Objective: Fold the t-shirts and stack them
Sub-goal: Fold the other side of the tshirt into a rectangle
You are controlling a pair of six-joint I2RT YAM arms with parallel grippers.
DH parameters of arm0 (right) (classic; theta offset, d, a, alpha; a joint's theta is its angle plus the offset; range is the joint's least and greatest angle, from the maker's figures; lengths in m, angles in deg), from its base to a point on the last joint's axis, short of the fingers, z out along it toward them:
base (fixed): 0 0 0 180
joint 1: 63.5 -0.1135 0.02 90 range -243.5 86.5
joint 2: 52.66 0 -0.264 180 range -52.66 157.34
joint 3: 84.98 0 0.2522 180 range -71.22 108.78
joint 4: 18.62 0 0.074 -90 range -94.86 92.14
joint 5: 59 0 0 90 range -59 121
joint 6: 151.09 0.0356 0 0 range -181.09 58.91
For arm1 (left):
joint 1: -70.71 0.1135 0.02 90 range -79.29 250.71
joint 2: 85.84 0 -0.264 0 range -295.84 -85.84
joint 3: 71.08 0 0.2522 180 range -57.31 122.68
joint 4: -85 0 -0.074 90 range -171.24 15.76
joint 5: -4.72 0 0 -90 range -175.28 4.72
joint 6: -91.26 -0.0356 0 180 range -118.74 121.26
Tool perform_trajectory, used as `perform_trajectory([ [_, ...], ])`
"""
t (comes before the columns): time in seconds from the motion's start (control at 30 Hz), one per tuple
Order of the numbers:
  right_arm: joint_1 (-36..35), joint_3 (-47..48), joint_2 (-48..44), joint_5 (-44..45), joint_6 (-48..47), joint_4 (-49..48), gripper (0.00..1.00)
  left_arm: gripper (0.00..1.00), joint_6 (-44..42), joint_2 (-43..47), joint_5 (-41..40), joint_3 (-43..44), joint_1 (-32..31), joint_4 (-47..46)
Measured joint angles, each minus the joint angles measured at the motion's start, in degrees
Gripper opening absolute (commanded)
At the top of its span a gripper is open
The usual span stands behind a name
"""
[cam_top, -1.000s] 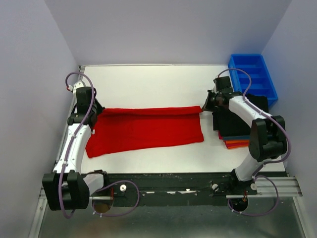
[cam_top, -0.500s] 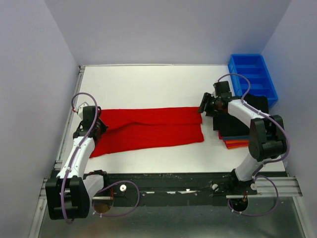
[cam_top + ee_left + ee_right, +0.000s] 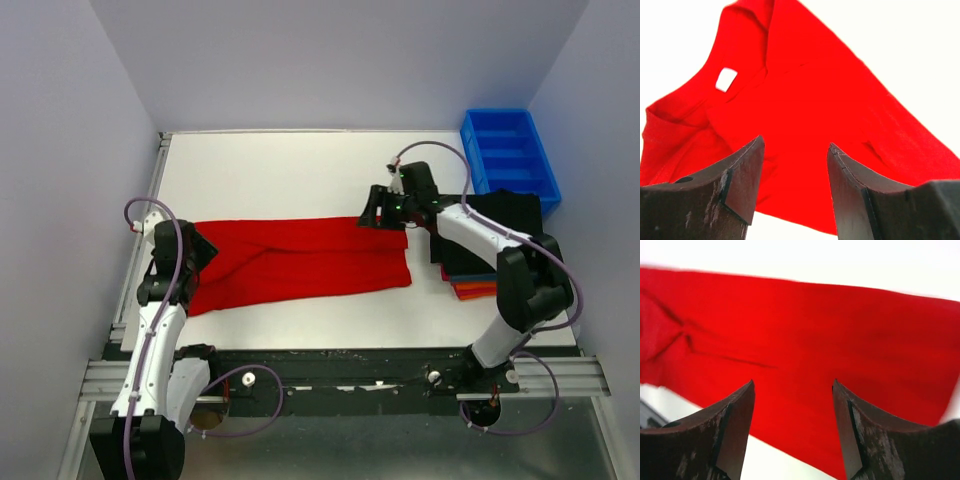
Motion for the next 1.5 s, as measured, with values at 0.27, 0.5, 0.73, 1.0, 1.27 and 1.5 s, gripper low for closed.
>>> perform_trajectory([
  [0.27, -14.7, 9.7, 11.1, -8.4, 1.2, -5.7, 0.67, 0.63, -1.3, -8.8, -0.2, 8.0, 0.0, -0.5],
  [0.5, -21.9, 25.2, 23.3, -12.3, 1.2, -6.6, 0.65, 0.61, -2.1, -21.4, -0.7, 14.5, 1.5, -1.6],
  [0.73, -24.7, 40.8, 34.4, -15.7, 1.0, -7.0, 0.63, 0.56, -2.2, -25.5, -0.6, 15.5, 2.5, -4.3],
  [1.0, -24.7, 53.0, 45.3, -19.3, 1.2, -6.5, 0.6, 0.56, -2.2, -29.3, 1.5, 14.4, 2.5, -8.3],
  [1.27, -25.7, 55.8, 50.0, -21.8, 1.8, -5.7, 0.58, 0.56, -2.5, -29.7, 3.0, 8.7, 2.5, -10.1],
  [1.5, -27.9, 50.6, 49.5, -24.5, 1.9, -7.3, 0.55, 0.56, -2.9, -29.7, 3.0, 8.3, 2.5, -10.6],
])
